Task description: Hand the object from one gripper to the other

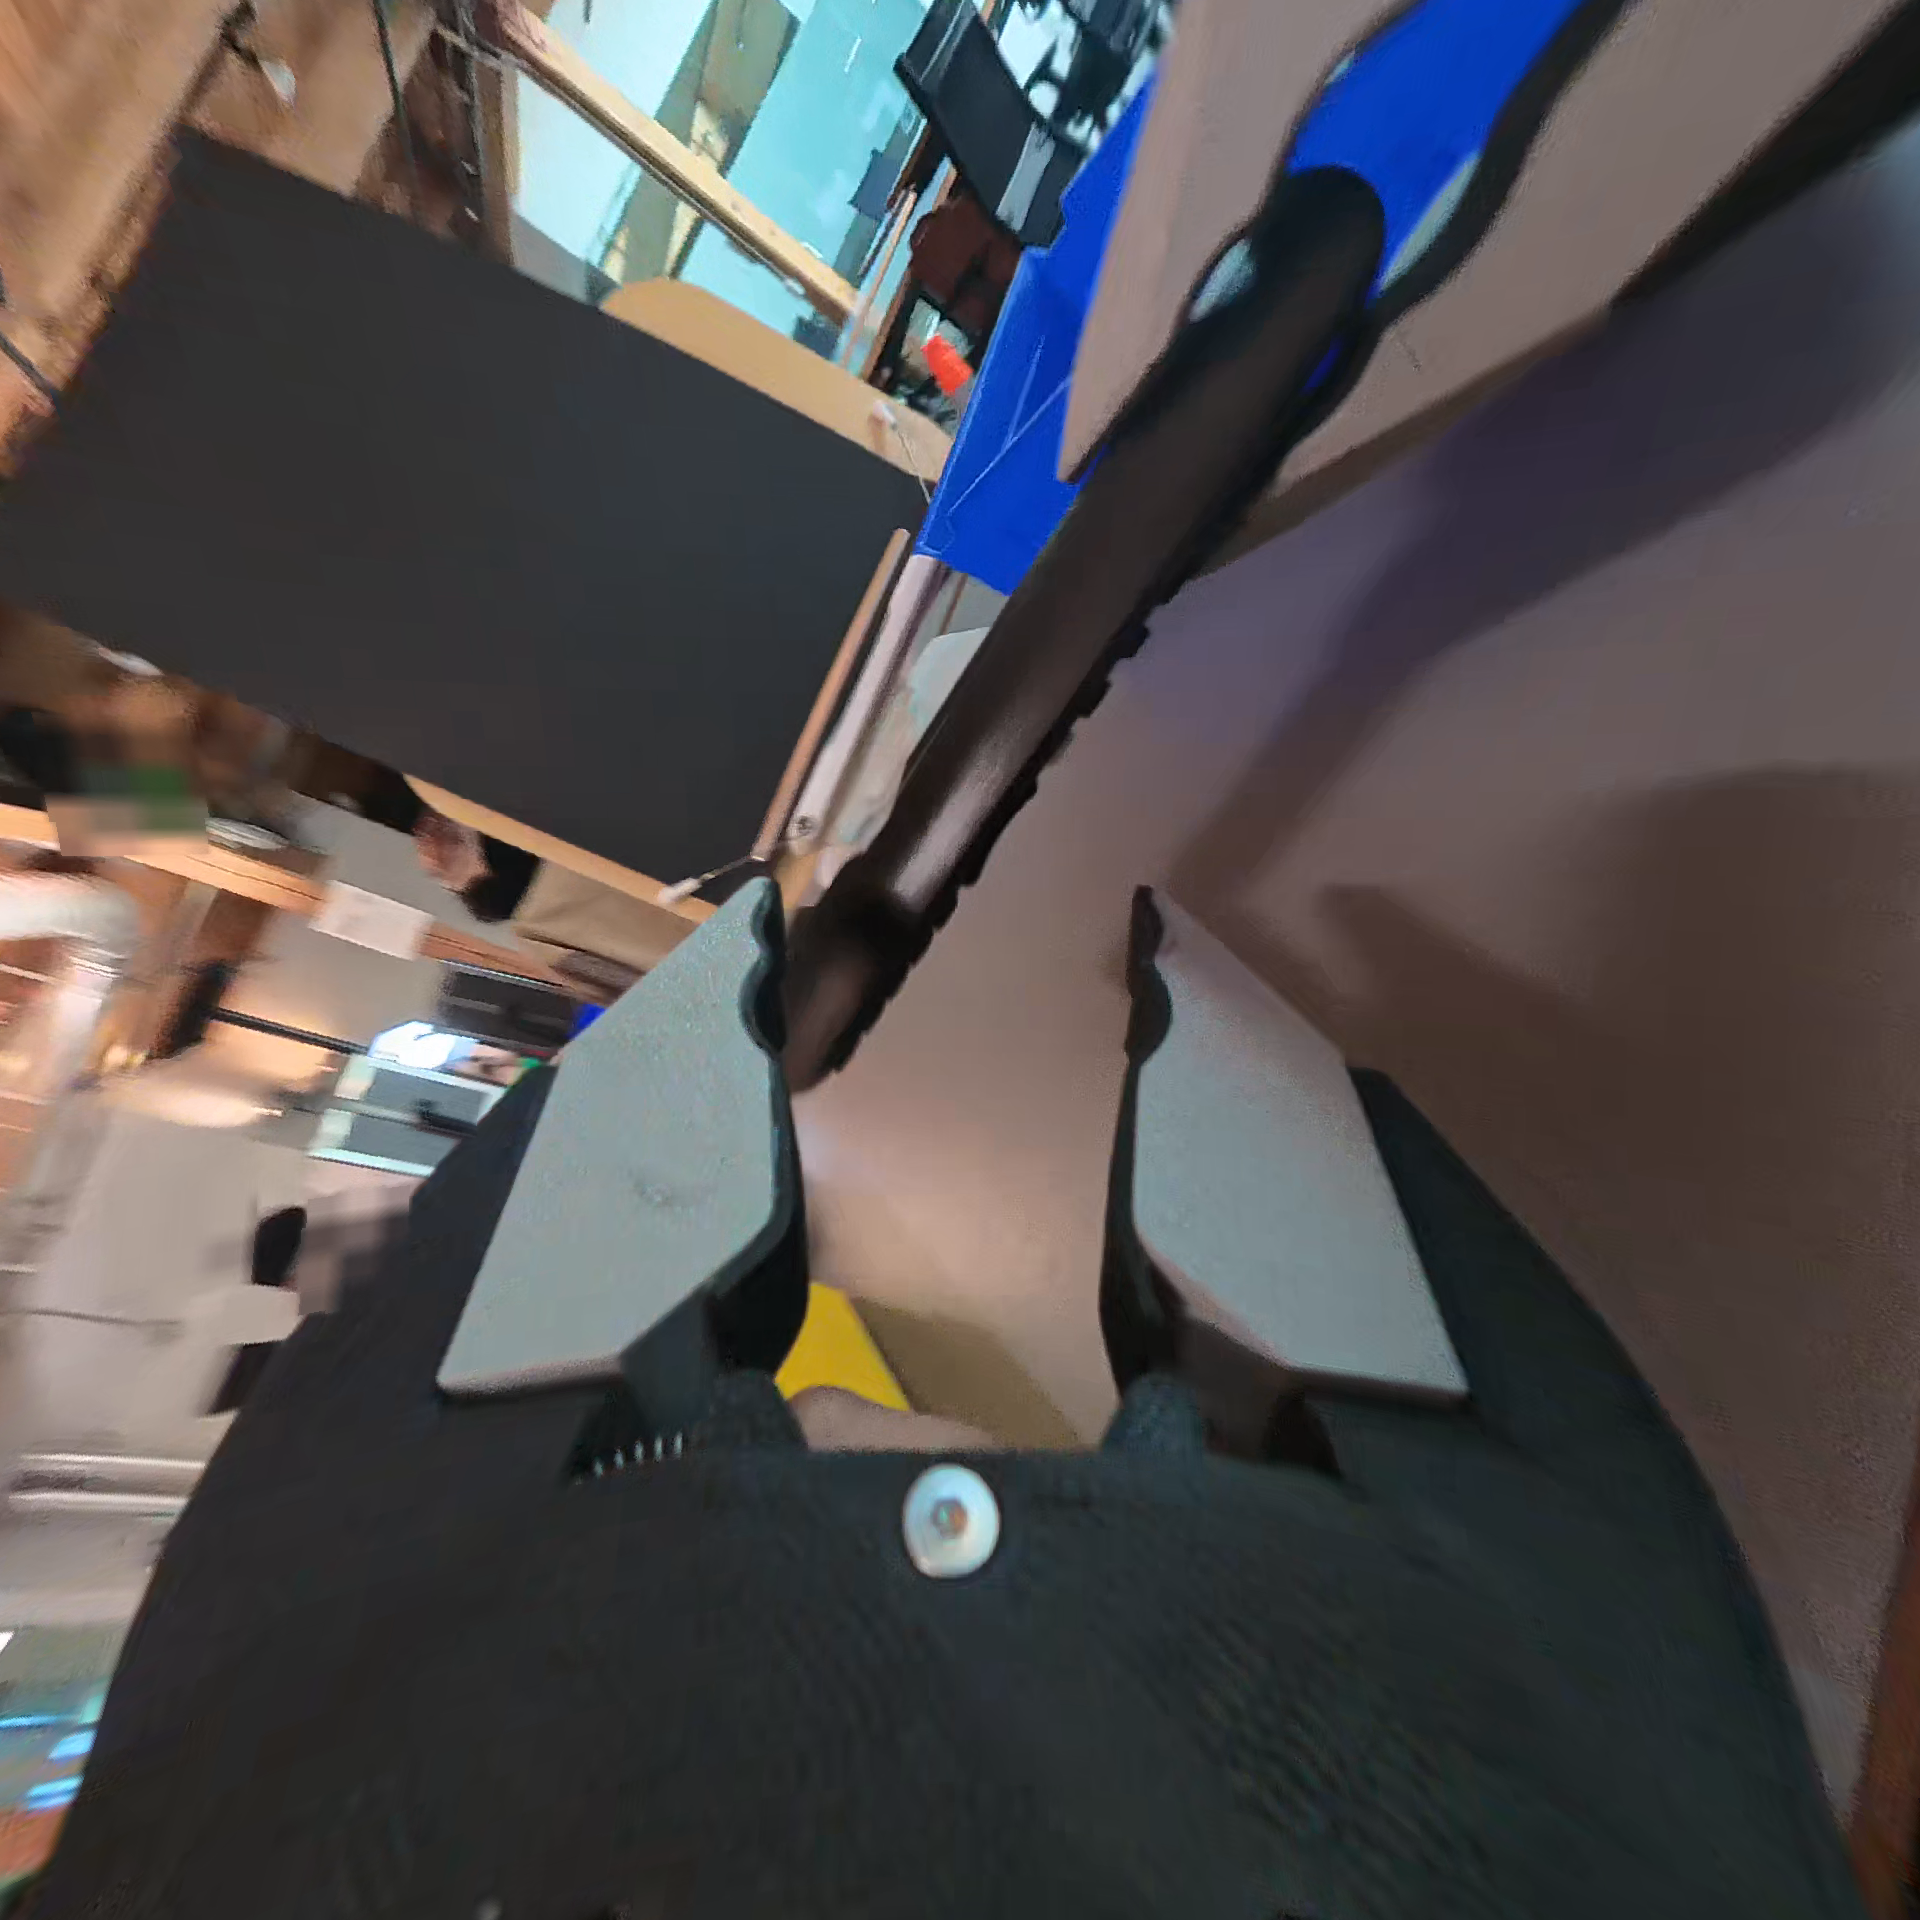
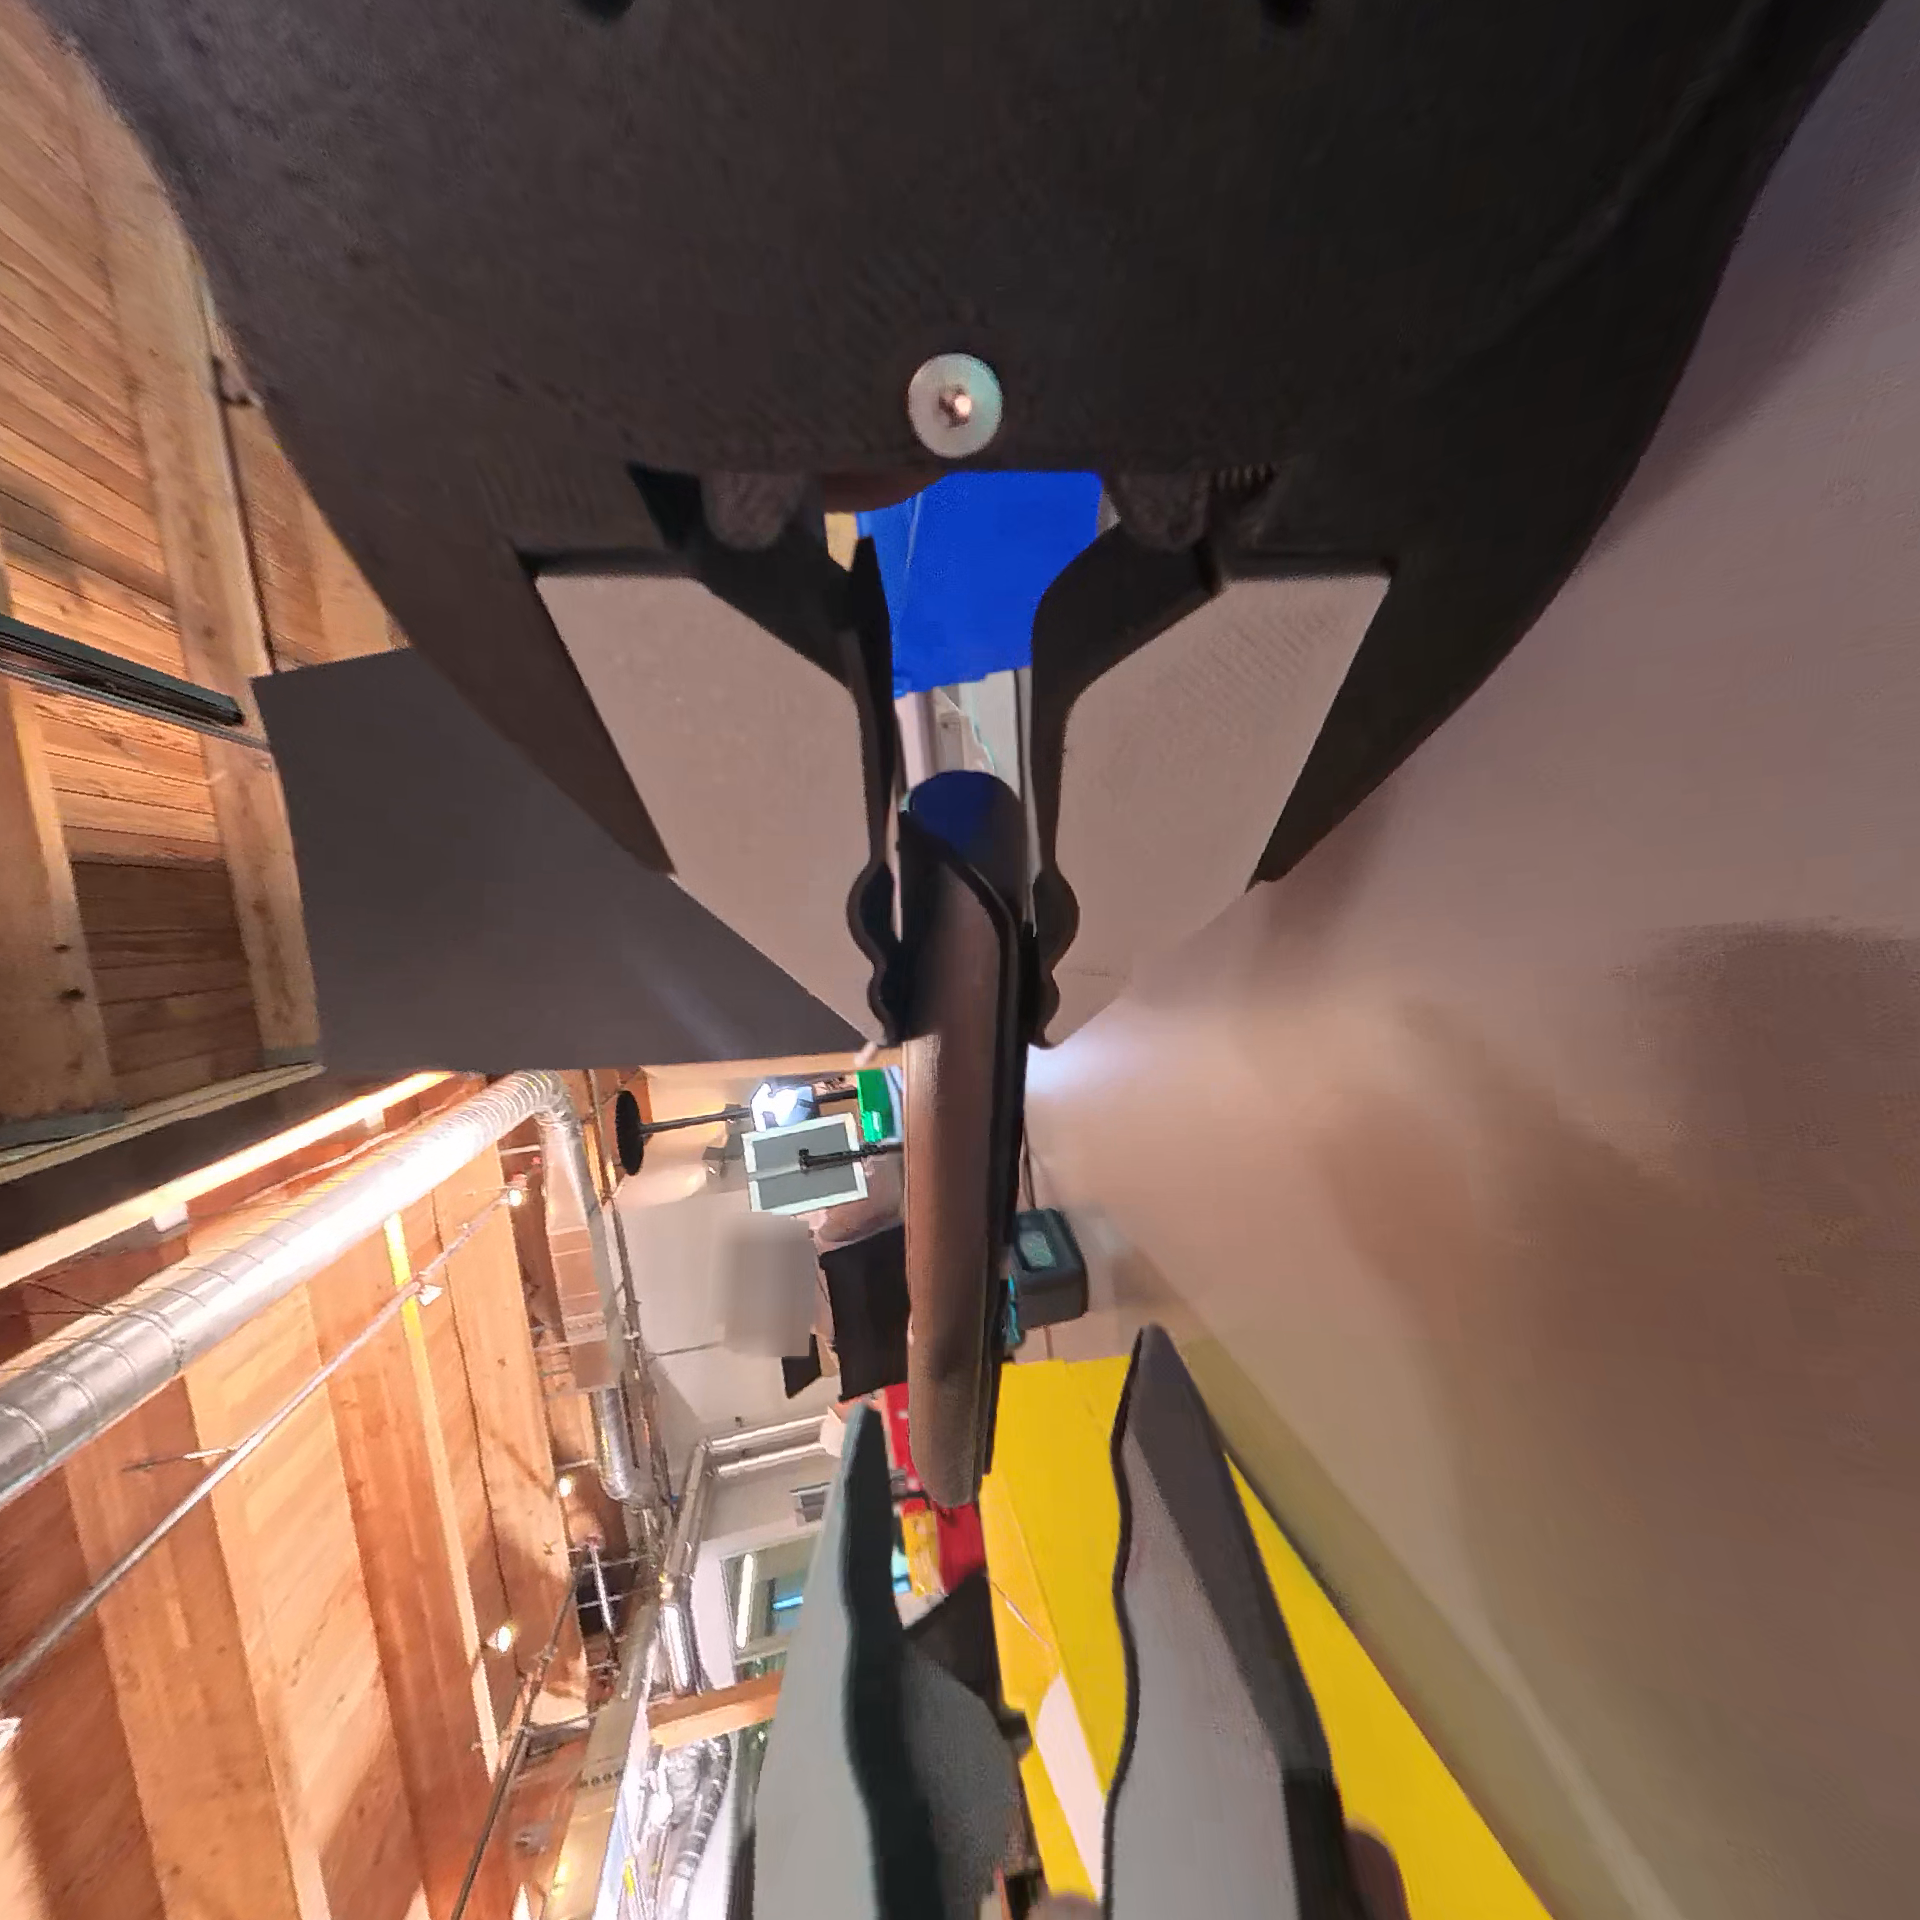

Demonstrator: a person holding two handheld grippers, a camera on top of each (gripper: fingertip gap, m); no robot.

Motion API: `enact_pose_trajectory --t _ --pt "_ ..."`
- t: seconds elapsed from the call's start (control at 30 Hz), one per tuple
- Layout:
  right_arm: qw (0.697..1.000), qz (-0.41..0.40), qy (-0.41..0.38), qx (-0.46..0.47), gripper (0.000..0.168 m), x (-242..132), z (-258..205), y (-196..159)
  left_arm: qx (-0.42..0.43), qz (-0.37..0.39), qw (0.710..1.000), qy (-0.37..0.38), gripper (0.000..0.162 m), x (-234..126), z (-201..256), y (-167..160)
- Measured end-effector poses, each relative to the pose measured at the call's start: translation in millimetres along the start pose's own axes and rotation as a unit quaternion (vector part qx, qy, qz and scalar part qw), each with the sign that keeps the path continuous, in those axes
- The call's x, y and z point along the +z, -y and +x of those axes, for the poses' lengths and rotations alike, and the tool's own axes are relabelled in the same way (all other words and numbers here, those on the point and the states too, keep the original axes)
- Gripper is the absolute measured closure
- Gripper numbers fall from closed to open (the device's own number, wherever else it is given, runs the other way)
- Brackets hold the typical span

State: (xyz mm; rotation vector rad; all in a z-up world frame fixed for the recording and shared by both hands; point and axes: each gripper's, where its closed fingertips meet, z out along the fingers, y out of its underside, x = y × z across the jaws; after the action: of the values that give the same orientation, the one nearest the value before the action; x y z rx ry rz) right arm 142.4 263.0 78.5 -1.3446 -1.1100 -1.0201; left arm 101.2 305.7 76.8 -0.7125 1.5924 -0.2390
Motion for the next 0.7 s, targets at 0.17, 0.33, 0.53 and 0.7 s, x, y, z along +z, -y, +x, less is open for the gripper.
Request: enact_pose_trajectory --t 0.17,0.33,0.53,0.7 --pt "0.999 0.034 0.035 -0.003 0.147 -5 -11 26 0.104 -0.001 0.994 0.037 0.134 7 13 9" --pt "0.996 0.062 0.045 0.055 0.142 -11 -2 37 0.073 0.009 0.995 0.06 0.138 13 8 12" --pt "0.925 0.157 0.041 0.343 0.141 -37 55 34 0.024 0.068 0.979 0.19 0.139 -7 -38 24" --pt "0.701 0.223 0.239 0.634 0.116 -45 55 47 0.155 0.081 0.941 0.29 0.139 -20 -46 32"
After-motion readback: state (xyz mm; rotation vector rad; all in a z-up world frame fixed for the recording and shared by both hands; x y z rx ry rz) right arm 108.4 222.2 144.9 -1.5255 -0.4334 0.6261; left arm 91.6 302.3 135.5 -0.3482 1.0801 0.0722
